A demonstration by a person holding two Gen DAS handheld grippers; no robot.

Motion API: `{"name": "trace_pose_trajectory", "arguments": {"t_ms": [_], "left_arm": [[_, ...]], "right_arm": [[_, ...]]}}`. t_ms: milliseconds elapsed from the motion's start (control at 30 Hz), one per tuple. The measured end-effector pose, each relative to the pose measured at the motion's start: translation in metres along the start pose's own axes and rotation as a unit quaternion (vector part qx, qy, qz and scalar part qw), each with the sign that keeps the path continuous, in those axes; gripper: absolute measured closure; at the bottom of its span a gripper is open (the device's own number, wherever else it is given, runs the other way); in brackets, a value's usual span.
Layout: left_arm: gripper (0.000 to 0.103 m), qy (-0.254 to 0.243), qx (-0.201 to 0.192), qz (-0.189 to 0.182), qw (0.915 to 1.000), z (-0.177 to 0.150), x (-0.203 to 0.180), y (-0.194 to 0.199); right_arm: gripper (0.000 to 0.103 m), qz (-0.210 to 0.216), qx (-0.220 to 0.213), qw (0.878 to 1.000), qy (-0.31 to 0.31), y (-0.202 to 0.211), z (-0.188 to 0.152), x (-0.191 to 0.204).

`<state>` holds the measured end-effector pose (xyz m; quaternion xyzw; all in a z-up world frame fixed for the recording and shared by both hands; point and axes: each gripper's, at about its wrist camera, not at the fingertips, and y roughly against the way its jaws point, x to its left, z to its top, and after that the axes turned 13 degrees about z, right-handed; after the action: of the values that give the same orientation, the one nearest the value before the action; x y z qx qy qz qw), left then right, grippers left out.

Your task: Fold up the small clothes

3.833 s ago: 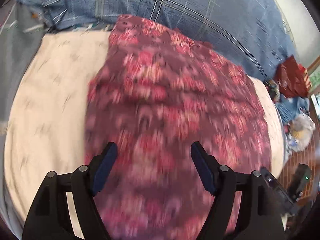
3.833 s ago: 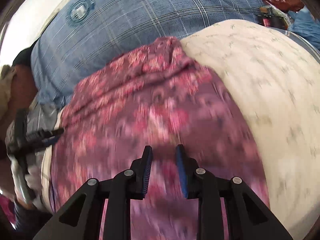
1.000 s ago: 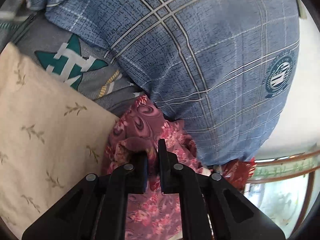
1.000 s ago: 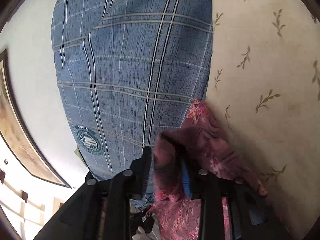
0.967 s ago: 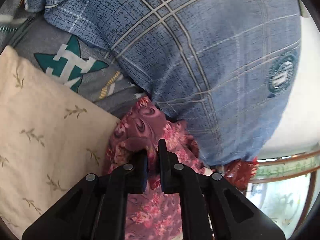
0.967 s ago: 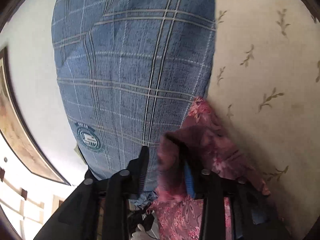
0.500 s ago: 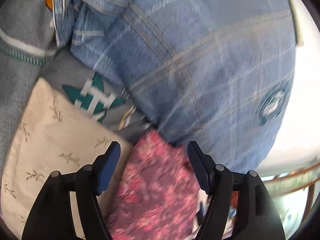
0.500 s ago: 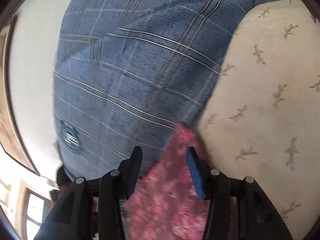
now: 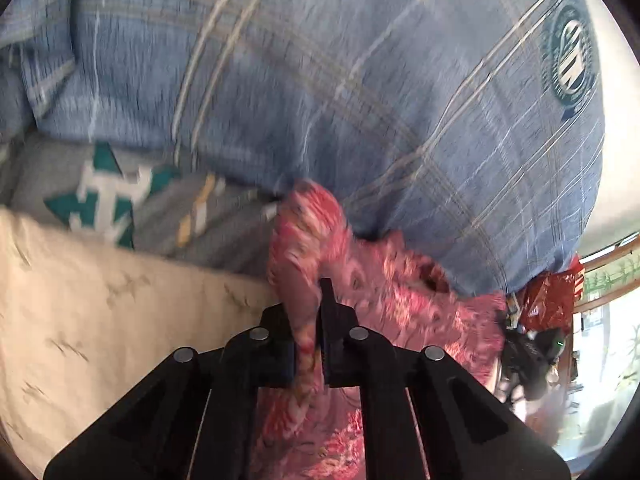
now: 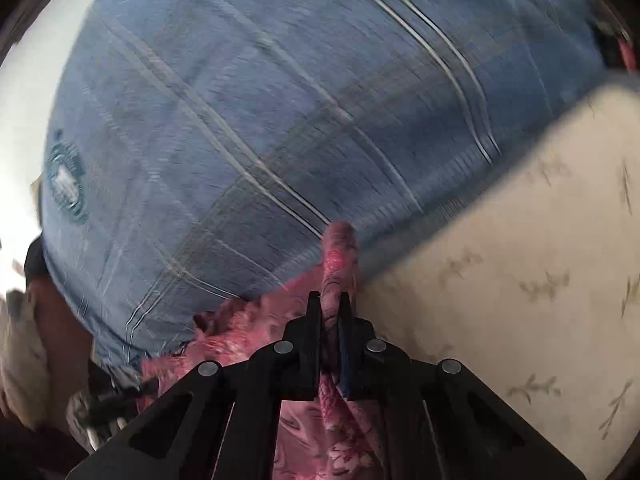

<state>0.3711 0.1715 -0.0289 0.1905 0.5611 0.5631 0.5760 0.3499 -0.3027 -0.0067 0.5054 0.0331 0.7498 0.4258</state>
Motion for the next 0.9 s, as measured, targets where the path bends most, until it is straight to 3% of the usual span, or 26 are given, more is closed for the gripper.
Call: {"name": "trace_pose_trajectory", "arguments": {"t_ms": [133, 200, 233, 300, 333, 433, 467, 533, 567, 633, 667, 700, 733, 767, 800, 900], "left_arm": [[0.099, 0.033, -0.012, 0.024, 0.9991, 0.012, 0.02, -0.016], [0.099, 0.041, 0.0, 0.069, 0.9968, 0.013, 0.033, -0.034], [0.099, 0.047, 0.018, 0.074, 0.996, 0.013, 0.039, -0.043], [0.099, 0.068, 0.021, 0.056, 0.9959, 0.013, 0.046, -0.04], [0.099, 0.07, 0.014, 0.047, 0.9963, 0.012, 0.047, -0.031], [0.098, 0.047, -0.026, 0.032, 0.998, 0.004, 0.044, 0.008], [0.098, 0.033, -0.037, 0.011, 0.9987, -0.001, 0.038, 0.023], [0.087, 0.009, -0.047, -0.018, 0.9987, -0.021, 0.03, 0.038], [0.073, -0.006, -0.047, -0.019, 0.9987, -0.037, 0.024, 0.041], [0.065, -0.026, -0.031, 0.002, 0.9992, -0.063, 0.013, 0.028], [0.065, -0.04, -0.001, 0.024, 0.9989, -0.076, 0.011, 0.013], [0.066, -0.049, 0.022, 0.043, 0.9976, -0.086, 0.009, 0.001], [0.07, -0.052, 0.015, 0.054, 0.9971, -0.095, 0.004, -0.001], [0.074, -0.048, 0.003, 0.055, 0.9974, -0.1, 0.005, 0.008], [0.073, -0.034, 0.011, 0.036, 0.9987, -0.102, 0.01, 0.016], [0.073, 0.019, 0.021, -0.029, 0.9992, -0.111, 0.031, 0.043]], "right_arm": [[0.098, 0.03, -0.059, 0.998, 0.008, 0.016, 0.015, 0.005], [0.098, 0.002, -0.048, 0.999, -0.025, 0.003, 0.016, -0.015], [0.097, -0.021, -0.026, 0.999, -0.042, -0.006, 0.014, -0.026], [0.096, -0.082, 0.037, 0.992, -0.091, -0.026, 0.004, -0.049], [0.096, -0.09, 0.033, 0.991, -0.098, -0.024, 0.0, -0.051], [0.091, -0.053, -0.025, 0.997, -0.056, 0.009, -0.008, -0.024], [0.091, -0.03, -0.033, 0.998, -0.034, 0.022, -0.014, -0.011], [0.089, 0.02, -0.04, 0.999, -0.006, 0.043, -0.034, 0.006], [0.083, 0.032, -0.033, 0.999, 0.002, 0.049, -0.048, 0.01], [0.07, 0.011, 0.004, 1.0, 0.004, 0.045, -0.072, 0.007], [0.072, -0.025, 0.04, 0.999, -0.003, 0.035, -0.088, -0.002], [0.082, -0.037, 0.062, 0.997, -0.007, 0.028, -0.099, -0.007], [0.085, -0.039, 0.032, 0.999, 0.012, 0.038, -0.105, -0.003], [0.082, -0.047, 0.025, 0.999, 0.005, 0.049, -0.109, 0.001], [0.081, -0.048, 0.027, 0.998, -0.016, 0.059, -0.112, 0.003], [0.075, -0.032, -0.026, 0.999, -0.031, 0.1, -0.127, 0.018]]}}
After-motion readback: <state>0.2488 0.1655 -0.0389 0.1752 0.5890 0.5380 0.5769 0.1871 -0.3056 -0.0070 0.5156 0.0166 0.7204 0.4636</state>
